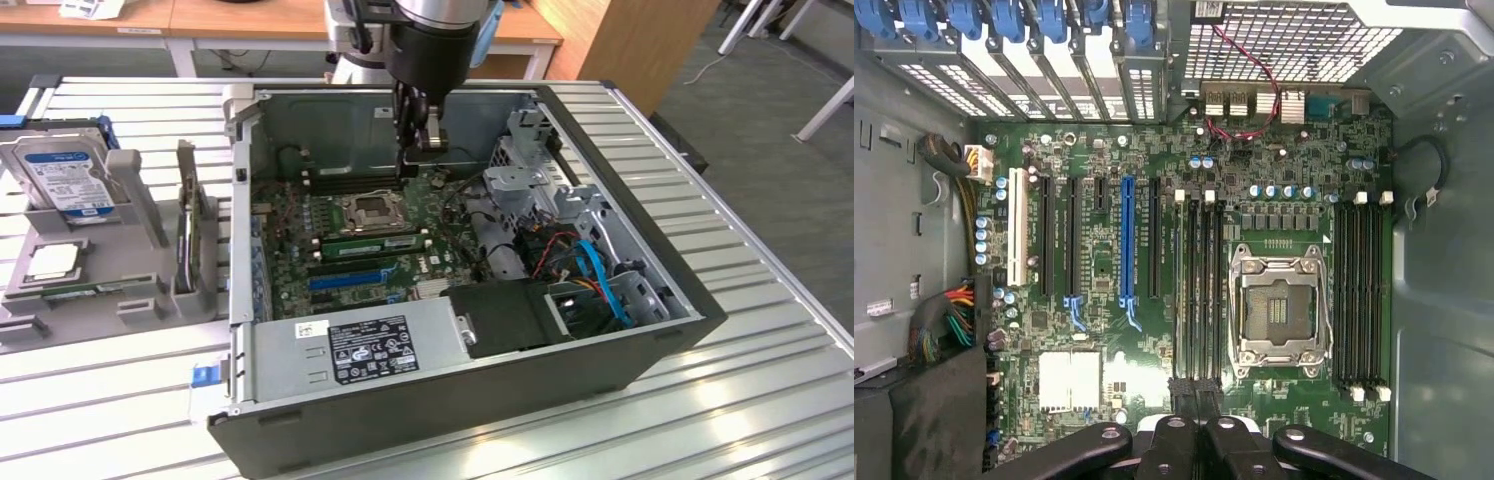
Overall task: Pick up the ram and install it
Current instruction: 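Press down the ram until it locks into place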
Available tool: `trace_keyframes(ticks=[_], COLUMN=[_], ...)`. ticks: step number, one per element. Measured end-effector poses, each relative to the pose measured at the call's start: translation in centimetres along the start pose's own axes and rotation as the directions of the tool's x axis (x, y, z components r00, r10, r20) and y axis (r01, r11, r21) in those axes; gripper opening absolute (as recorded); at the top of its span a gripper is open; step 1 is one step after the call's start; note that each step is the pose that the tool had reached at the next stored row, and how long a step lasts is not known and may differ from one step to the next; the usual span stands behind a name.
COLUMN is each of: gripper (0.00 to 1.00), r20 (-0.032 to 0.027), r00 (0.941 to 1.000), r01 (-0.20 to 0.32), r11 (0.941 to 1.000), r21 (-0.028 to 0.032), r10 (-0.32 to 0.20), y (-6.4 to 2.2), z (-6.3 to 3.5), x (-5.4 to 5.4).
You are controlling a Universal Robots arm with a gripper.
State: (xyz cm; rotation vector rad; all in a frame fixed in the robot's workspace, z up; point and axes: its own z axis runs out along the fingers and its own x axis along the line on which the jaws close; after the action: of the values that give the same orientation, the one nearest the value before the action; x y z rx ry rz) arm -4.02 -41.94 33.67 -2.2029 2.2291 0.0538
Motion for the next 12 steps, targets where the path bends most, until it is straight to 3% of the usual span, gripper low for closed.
trace_keyframes(ticks=[12], gripper=[0.10], r20=[0.0000], r00=[1.0000], r01=[0.000], r11=[1.0000], r21=[0.0000], r10=[0.000], y=[-1.24], z=[-0.02], x=[0.0])
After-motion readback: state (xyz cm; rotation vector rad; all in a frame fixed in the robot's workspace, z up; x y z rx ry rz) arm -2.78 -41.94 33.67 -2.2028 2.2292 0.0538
